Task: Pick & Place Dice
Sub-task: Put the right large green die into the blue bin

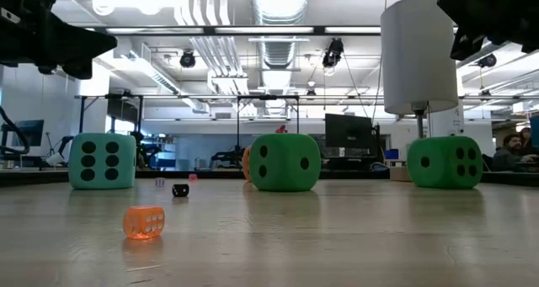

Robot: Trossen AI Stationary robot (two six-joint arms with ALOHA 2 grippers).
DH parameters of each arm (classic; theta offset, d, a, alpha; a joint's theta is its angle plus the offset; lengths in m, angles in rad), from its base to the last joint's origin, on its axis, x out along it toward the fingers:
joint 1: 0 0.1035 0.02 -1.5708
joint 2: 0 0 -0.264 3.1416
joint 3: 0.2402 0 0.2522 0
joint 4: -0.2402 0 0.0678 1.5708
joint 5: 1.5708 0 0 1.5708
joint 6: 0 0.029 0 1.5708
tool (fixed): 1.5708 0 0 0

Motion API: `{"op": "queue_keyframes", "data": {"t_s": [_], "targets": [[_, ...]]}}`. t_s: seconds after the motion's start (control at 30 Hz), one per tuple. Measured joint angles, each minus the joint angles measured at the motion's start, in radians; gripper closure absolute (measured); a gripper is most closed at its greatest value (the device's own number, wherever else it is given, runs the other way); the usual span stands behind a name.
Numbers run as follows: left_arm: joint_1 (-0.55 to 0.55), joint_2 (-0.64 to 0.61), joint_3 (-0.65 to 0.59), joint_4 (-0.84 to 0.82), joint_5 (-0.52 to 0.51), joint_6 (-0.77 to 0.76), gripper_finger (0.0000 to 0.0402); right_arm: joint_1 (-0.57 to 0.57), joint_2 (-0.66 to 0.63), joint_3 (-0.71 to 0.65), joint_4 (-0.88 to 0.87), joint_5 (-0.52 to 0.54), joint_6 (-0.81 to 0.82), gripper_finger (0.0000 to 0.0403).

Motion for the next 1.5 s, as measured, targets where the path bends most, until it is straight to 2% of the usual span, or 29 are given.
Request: {"op": "queue_keyframes", "data": {"t_s": [0.3,0.57,0.73,1.1,1.33,1.5], "targets": [[0.0,0.0,0.0,0.0,0.0,0.0,0.0391,0.0,0.0,0.003,0.01,-0.015,0.009,0.0394],[0.0,0.0,0.0,0.0,0.0,0.0,0.0391,0.0,0.045,0.063,-0.003,-0.043,-0.019,0.0394],[0.0,0.0,0.0,0.0,0.0,0.0,0.0391,0.0,0.115,0.104,-0.027,-0.093,-0.04,0.0394],[0.0,0.0,0.0,0.001,0.001,-0.003,0.0391,0.0,0.336,0.171,-0.034,-0.094,-0.052,0.0394],[0.0,0.0,0.0,0.002,0.005,-0.154,0.0391,0.0,0.438,0.218,-0.034,-0.093,-0.095,0.0394],[0.0,0.0,0.0,0.002,0.005,-0.137,0.0391,0.0,0.506,0.263,-0.053,-0.089,-0.054,0.0394]]}}
